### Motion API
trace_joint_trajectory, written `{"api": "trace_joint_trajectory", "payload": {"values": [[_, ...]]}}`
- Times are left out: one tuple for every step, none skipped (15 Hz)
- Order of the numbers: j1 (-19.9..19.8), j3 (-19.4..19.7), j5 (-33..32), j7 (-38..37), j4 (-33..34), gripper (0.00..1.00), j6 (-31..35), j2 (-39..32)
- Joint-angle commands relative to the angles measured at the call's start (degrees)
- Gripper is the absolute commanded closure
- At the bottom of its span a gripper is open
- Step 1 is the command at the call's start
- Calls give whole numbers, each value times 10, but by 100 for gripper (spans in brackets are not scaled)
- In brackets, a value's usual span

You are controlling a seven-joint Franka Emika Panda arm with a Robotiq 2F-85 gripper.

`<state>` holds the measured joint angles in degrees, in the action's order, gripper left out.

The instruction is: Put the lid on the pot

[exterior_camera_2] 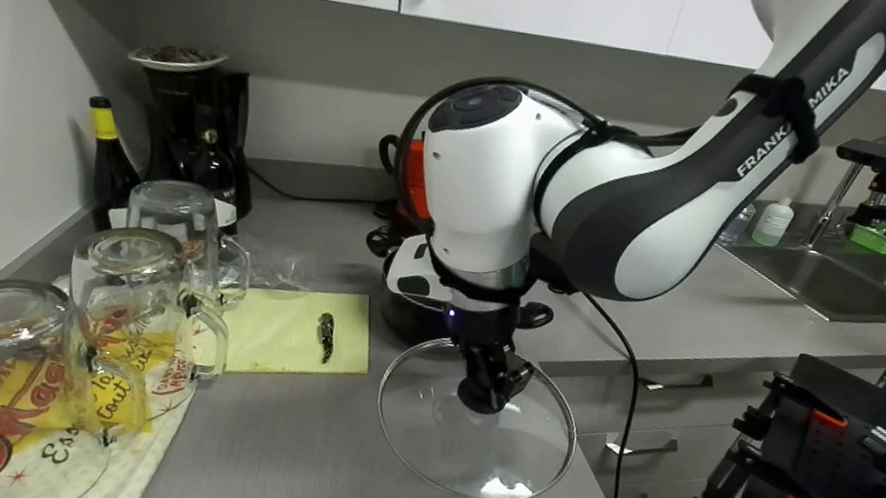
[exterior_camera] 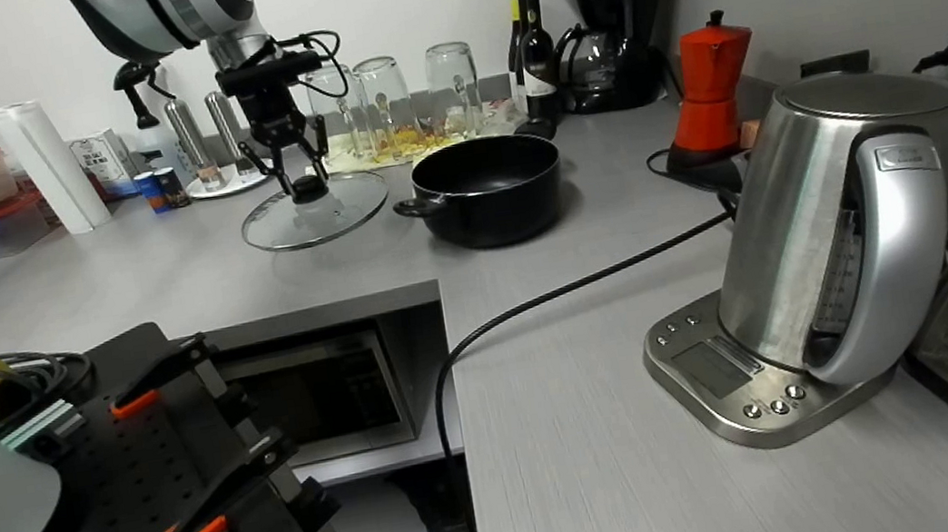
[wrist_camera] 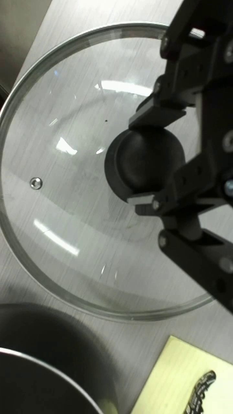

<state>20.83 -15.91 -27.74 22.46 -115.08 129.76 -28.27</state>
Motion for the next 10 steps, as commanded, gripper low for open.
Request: {"api": "trace_joint_trajectory", "payload": {"values": [[4, -6, 1, -7, -29, 75, -30, 66], [4, -6, 0, -8, -28, 75, -36, 75], [3, -6, -1, -7, -27, 75, -42, 83], [1, -5, -1, -5, -24, 75, -49, 89], [-2, -3, 1, -2, -17, 75, -62, 94], [-4, 0, 0, -2, -10, 75, -73, 99], [-8, 2, 1, -1, -3, 75, -84, 103], [-13, 6, 1, -1, 7, 75, -98, 106], [-17, 9, 2, 1, 16, 75, -109, 108], [-22, 15, -1, 2, 29, 75, -124, 108]]}}
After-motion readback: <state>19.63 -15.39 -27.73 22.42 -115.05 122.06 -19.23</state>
